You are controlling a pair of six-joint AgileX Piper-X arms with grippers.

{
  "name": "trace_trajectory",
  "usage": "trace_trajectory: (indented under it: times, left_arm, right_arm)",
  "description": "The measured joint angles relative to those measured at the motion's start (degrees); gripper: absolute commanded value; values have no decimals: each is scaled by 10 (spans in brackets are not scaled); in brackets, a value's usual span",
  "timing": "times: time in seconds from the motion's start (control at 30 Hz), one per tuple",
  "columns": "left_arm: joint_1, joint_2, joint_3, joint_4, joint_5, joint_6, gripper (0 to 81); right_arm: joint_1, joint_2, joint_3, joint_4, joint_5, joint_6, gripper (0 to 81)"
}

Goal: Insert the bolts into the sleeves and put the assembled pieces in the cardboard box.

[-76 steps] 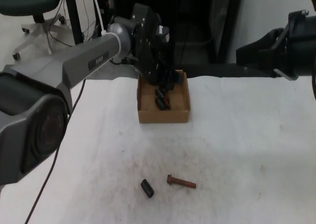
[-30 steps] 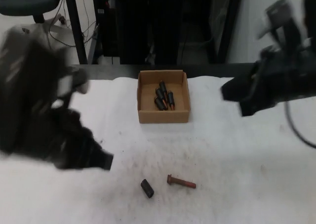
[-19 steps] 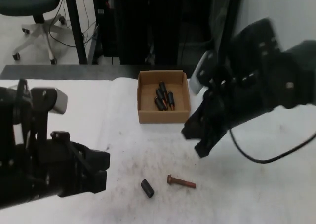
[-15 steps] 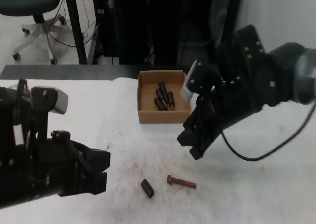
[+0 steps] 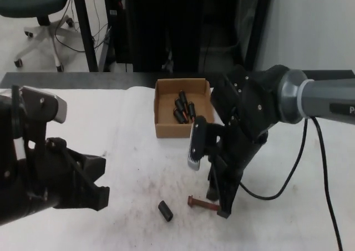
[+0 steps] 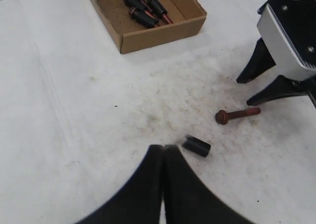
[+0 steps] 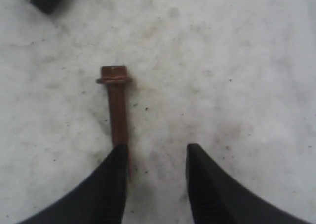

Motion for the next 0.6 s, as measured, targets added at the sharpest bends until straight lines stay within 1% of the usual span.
trace_trajectory:
  times: [0.17,0.3,0.6]
  left_arm:
    - [5,0,0,0,-1,5,3]
    - [5,0,0,0,-1,5,3]
    - [5,0,0,0,-1,7,3]
  right_arm:
    - [18,0,-2,5,0,-3,363]
    - [28,0,-2,-3,-15,-8,363]
    - [29,20,-2,-26,-16,-9,363]
